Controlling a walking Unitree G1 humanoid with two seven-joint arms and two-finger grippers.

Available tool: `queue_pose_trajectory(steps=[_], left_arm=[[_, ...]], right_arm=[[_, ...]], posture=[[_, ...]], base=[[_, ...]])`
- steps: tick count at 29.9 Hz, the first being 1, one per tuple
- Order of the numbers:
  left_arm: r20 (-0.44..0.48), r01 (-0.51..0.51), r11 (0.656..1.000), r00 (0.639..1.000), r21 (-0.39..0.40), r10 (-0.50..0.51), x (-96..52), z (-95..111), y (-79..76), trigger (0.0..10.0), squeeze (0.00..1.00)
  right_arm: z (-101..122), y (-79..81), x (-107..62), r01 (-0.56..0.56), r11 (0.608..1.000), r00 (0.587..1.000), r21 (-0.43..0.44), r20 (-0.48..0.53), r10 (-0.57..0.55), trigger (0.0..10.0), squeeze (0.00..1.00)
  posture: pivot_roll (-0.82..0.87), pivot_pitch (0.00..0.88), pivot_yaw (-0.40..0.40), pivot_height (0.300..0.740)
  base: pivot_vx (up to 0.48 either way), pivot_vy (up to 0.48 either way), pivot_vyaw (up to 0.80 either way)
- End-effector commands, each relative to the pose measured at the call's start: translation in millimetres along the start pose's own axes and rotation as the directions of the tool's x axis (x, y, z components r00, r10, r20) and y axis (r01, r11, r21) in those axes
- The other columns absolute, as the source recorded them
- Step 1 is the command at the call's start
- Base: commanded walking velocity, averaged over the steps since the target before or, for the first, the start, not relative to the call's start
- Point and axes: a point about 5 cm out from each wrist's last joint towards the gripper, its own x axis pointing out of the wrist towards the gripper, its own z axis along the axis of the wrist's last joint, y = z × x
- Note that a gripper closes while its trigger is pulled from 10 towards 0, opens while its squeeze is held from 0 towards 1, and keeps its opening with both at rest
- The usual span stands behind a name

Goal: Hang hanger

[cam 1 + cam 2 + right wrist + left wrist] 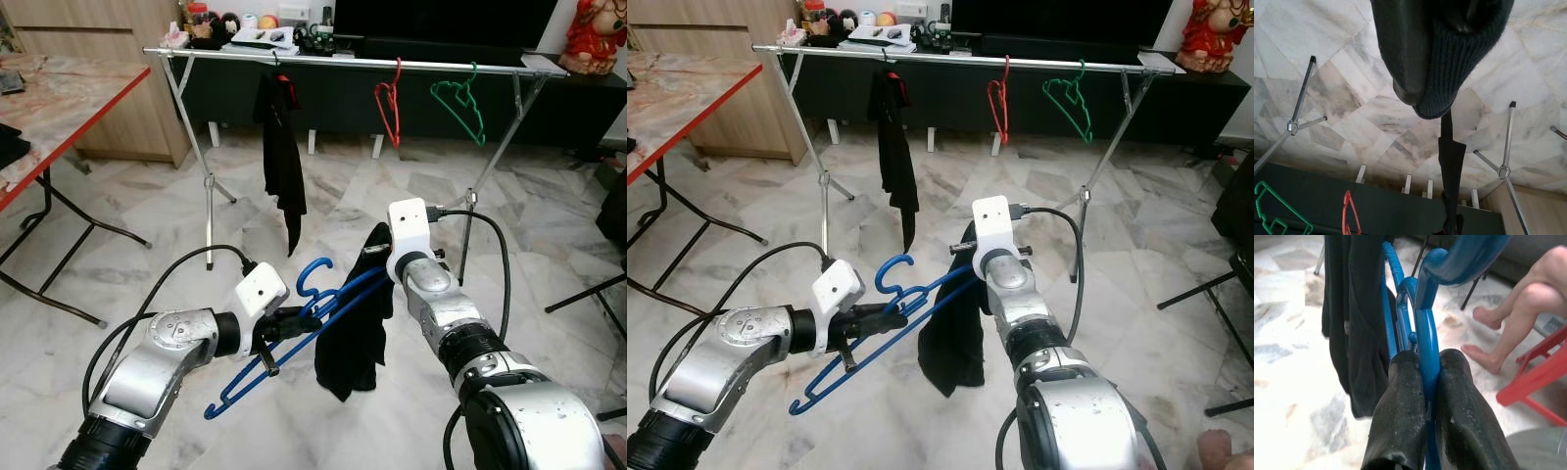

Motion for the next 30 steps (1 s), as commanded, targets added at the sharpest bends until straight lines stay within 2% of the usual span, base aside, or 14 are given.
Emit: queue_pose_trajectory(steps=[1,7,11,13,17,23,30], left_arm=[[-0.012,-0.015,1.0,1.0,0.01,0.016,-3.7,-0.1,0.5,10.0,0.0],[-0.012,-0.048,0.999,0.999,0.013,0.048,-6.8,-2.2,4.3,10.0,0.0],[0.071,-0.06,0.998,0.996,-0.027,0.062,-1.8,7.0,3.7,10.0,0.0],[0.085,-0.061,0.998,0.994,-0.031,0.063,-0.3,9.0,2.9,10.0,0.0],[0.09,-0.107,0.994,0.99,-0.02,0.108,2.2,10.8,6.0,10.0,0.0],[0.106,-0.09,0.995,0.99,-0.035,0.093,5.0,11.6,2.3,10.0,0.0],[0.112,-0.136,0.99,0.984,-0.028,0.138,9.6,14.7,6.0,10.0,0.0]], right_arm=[[4.7,-6.6,-0.1,0.022,1.0,1.0,0.012,0.017,-0.022,10.0,0.0],[5.7,-9.6,-0.2,0.031,0.999,0.999,0.013,0.021,-0.031,10.0,0.0],[4.7,-7.8,-0.4,0.017,1.0,1.0,0.011,0.02,-0.017,10.0,0.0],[4.3,-7.6,-0.4,0.016,1.0,1.0,0.01,0.02,-0.016,10.0,0.0],[2.4,-7.5,-0.8,0.018,1.0,1.0,0.013,0.014,-0.018,10.0,0.0],[-1.3,-4.5,-1.4,0.013,0.999,1.0,0.029,0.007,-0.013,10.0,0.0],[0.2,5.0,-2.2,0.002,0.997,1.0,0.079,0.016,-0.003,10.0,0.0]], posture=[[0.0,0.103,-0.046,0.74],[0.0,0.102,-0.046,0.74],[0.0,0.102,-0.047,0.74],[0.0,0.101,-0.047,0.74],[0.0,0.103,-0.048,0.74],[0.0,0.104,-0.047,0.74],[0.0,0.105,-0.047,0.74]], base=[[0.0,0.0,0.0],[0.0,0.0,0.0],[0.0,0.0,0.0],[0.0,0.0,0.0],[0.0,0.0,0.0],[0.0,0.0,0.0],[0.0,0.0,0.0]])
